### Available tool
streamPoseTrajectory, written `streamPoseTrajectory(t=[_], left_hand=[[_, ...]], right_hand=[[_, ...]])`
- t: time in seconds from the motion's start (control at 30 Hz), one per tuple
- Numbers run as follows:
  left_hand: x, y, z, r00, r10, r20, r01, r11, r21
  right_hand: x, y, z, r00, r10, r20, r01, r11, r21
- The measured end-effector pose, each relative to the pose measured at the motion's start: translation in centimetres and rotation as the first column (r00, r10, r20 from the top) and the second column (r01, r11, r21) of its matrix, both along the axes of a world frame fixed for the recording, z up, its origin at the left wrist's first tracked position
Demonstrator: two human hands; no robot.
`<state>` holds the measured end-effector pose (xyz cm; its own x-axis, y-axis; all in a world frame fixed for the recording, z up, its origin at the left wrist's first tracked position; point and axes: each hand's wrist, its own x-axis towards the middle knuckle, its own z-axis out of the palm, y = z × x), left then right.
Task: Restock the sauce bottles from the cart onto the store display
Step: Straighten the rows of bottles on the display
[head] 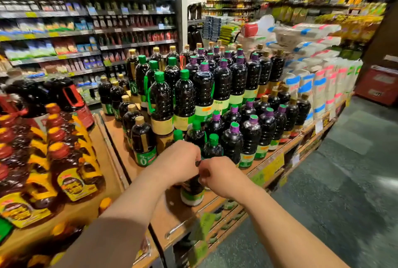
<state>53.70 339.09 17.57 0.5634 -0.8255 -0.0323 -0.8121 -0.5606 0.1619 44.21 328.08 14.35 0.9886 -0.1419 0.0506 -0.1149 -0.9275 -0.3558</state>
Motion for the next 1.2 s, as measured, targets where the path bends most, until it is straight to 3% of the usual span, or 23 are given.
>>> streamPoseTrajectory(t=[0.37, 0.77, 0.93, 1.1, 1.2], left_hand=[[6.9, -14.3, -3.7, 0.996, 0.063, -0.06, -0.073, 0.981, -0.179], [9.2, -23.5, -6.3, 0.977, 0.185, -0.104, -0.182, 0.983, 0.034], [8.2, -26.3, -7.6, 0.958, 0.278, -0.069, -0.271, 0.958, 0.09], [7.6, -27.8, -7.4, 0.895, 0.437, -0.083, -0.423, 0.894, 0.147], [7.3, -29.1, -8.0, 0.833, 0.551, -0.054, -0.538, 0.828, 0.155]], right_hand=[[6.9, -14.0, -0.2, 0.993, -0.114, -0.016, 0.113, 0.993, -0.037], [11.0, -23.4, -1.7, 0.99, -0.11, -0.087, 0.108, 0.994, -0.025], [12.8, -27.1, -3.7, 0.987, -0.006, -0.159, -0.001, 0.999, -0.044], [13.5, -30.4, -4.3, 0.965, 0.153, -0.213, -0.176, 0.98, -0.097], [13.6, -32.7, -3.7, 0.985, 0.089, -0.147, -0.121, 0.966, -0.228]])
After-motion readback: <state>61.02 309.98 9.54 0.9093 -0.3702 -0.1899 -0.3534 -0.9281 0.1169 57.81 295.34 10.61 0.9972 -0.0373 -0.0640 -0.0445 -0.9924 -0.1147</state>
